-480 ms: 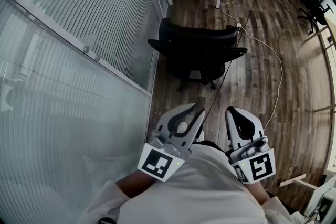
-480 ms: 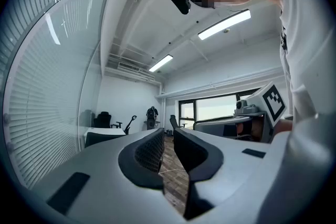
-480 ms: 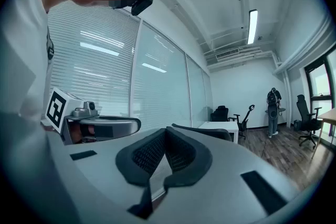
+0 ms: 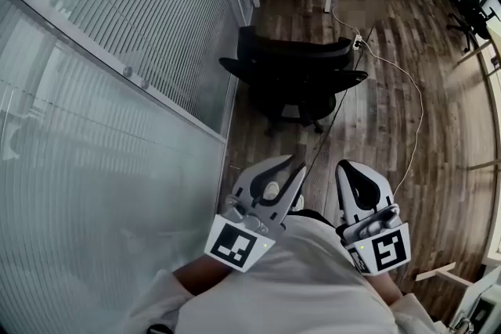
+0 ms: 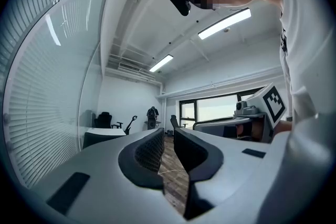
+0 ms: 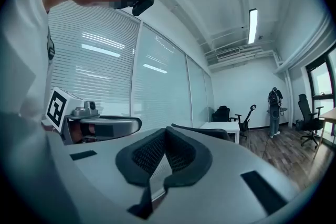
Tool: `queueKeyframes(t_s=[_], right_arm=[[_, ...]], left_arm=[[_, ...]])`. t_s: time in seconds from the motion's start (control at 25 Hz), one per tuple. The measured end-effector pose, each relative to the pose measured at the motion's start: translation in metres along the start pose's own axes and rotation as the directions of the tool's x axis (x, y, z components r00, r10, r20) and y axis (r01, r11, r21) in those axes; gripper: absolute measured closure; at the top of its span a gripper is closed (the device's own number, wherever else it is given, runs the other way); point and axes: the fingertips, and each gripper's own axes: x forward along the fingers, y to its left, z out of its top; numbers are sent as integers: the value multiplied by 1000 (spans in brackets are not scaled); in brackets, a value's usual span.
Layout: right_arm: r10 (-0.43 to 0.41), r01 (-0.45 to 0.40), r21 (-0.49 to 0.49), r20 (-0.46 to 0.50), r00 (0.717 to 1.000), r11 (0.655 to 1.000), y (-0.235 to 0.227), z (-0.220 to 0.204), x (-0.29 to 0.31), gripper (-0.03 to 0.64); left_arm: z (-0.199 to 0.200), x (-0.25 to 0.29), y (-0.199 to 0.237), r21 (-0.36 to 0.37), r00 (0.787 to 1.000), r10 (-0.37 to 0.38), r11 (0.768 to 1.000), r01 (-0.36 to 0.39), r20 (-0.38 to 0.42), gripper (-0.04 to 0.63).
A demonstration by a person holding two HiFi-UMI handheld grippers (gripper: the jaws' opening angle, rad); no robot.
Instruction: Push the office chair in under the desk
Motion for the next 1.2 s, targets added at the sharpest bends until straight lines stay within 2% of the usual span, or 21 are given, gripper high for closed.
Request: queueKeyframes(t_s=[0.12,0.36,0.6,0.92,1.12,1.2], right_arm=[[10,-11,39,12,1000,999,-2,4,0,586],[41,-42,17,16,999,999,-9,-1,-12,586],[50,-50,37,9,999,998,-17,-5,-19,586],[65,-65,57,4,998,996,-27,-5,-6,585],[86,-86,35,-1,996,996,-31,-10,6,584],[84,-84,44,-1,996,996,-33,-10,13,584]], left_arm=[[1,5,-1,-2,1000,7,1000,-7,2,515],[-3,13,-12,6,1000,15,1000,-15,-3,515],[-7,17,-21,6,999,39,999,-39,-18,515],[-8,31,-12,15,998,50,999,-49,-25,515],[-16,37,-1,48,997,50,998,-47,-59,515],[-20,39,5,90,996,33,996,-25,-87,515]])
